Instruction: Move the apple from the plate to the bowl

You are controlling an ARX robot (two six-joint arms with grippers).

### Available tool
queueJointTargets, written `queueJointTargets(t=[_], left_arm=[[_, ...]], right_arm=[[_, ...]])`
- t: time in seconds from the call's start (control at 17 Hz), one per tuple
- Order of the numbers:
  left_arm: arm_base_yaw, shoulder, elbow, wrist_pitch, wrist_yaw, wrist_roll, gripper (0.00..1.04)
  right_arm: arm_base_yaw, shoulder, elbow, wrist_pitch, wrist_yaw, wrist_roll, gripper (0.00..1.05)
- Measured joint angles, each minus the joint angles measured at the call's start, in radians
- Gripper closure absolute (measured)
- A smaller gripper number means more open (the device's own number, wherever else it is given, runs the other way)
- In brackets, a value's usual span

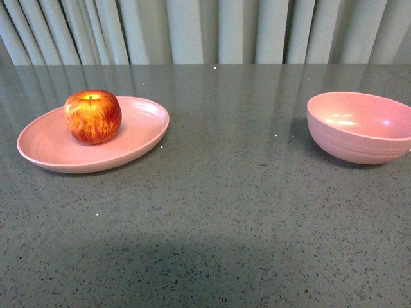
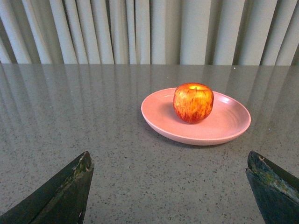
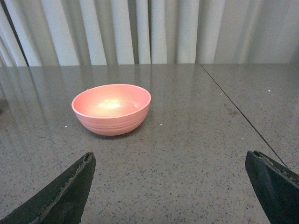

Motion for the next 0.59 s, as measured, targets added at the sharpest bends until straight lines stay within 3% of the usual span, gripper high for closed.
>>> queueJointTargets(t=[0.59], left_arm=[[0.0,0.0,0.0,0.0,0.0,0.0,0.07]], right_arm=[[0.0,0.0,0.0,0.0,0.0,0.0,0.07]])
